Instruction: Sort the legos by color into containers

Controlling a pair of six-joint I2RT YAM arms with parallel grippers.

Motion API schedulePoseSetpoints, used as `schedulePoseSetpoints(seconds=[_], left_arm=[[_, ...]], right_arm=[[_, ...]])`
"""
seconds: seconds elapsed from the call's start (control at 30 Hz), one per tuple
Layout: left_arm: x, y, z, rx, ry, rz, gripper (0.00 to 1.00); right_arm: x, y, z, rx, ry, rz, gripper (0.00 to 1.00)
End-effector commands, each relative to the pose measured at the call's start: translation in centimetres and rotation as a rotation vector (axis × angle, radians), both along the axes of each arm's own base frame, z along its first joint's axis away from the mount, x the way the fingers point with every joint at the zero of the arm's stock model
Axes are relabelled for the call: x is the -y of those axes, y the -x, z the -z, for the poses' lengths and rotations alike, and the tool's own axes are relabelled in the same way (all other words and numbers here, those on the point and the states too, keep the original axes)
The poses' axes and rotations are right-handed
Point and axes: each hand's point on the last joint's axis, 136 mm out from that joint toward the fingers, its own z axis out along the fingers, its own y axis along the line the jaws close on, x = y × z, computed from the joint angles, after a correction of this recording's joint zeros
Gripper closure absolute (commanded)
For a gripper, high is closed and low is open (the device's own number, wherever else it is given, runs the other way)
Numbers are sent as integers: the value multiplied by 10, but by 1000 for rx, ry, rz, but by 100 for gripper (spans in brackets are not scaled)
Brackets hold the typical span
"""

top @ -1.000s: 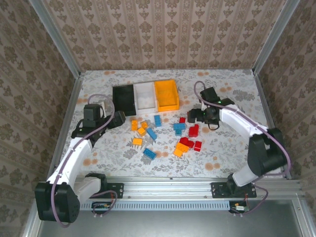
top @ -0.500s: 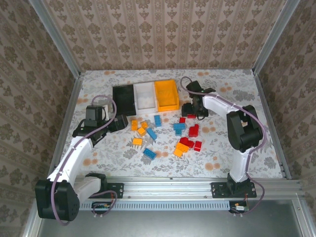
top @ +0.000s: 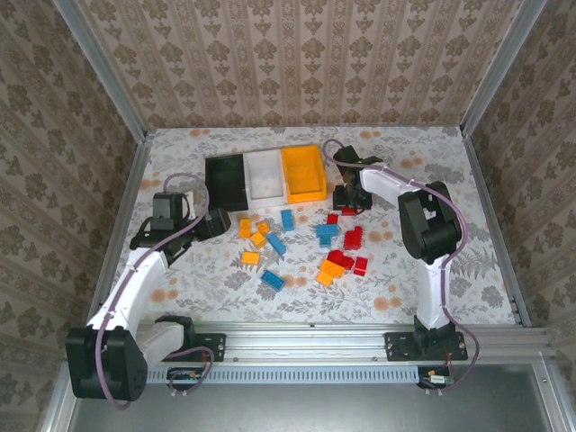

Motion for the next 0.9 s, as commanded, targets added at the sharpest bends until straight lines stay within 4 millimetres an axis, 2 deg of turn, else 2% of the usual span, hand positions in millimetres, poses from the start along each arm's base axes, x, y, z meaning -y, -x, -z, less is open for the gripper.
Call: schedulePoseSetpoints(seconds=[0.0,0.13,0.3,0.4,0.53,0.63,0.73,0.87], left_arm=[[1,-5,-7,22,17,9,0],[0,-5,-6,19,24,4,0],[1,-5,-6,13,30,4,0],[2,-4,-7,12,38,5,0],[6,-2,-8,1,71,6,0],[9,-2,-9,-3,103,5,0],[10,-3,-10,0,133,-7,0],[14,-7,-11,-1,190,-20,0]], right_arm=[[8,1,5,-30,27,25,41],[11,4,5,-30,30,30,45],[15,6,-5,4,25,38,51],[16,8,-21,43,13,45,54],[10,11,-54,102,-52,32,55],[-8,10,-90,173,-179,11,55],[-40,4,-123,235,-370,-12,55],[-90,-10,-146,238,-556,-63,54]])
